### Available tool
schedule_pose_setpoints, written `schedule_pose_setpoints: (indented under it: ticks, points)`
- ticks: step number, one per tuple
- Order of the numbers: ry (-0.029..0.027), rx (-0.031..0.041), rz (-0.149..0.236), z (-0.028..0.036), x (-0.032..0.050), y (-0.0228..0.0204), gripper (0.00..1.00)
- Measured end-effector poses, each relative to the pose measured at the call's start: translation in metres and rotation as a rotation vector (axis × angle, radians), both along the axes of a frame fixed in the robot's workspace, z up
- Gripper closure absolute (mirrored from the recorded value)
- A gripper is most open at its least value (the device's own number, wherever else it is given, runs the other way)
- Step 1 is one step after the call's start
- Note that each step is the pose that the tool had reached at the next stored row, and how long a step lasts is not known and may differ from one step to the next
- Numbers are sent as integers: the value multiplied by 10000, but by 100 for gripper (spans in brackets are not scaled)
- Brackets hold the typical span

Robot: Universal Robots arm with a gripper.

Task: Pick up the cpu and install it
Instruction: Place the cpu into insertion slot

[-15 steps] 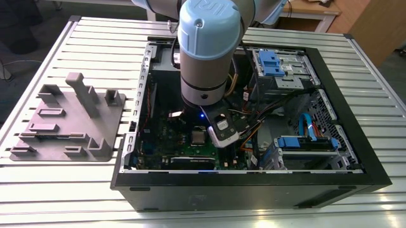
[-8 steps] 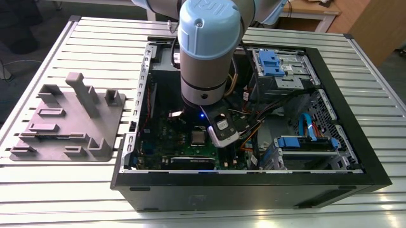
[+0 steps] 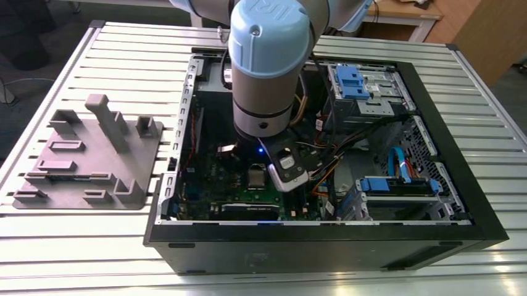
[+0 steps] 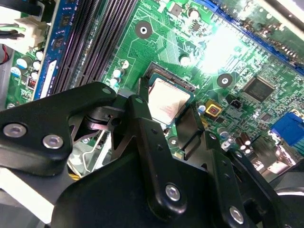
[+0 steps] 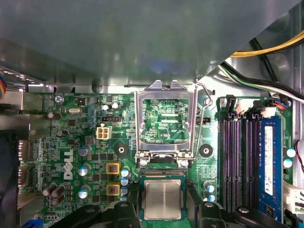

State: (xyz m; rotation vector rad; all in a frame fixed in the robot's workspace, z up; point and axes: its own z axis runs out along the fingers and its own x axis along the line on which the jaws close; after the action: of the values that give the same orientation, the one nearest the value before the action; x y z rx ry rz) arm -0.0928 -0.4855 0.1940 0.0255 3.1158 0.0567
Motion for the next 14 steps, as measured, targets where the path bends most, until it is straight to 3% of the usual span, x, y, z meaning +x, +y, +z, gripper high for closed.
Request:
schedule_pose_setpoints:
  ticks: [14]
  points:
    - [1, -2, -3, -43, 5, -10, 53]
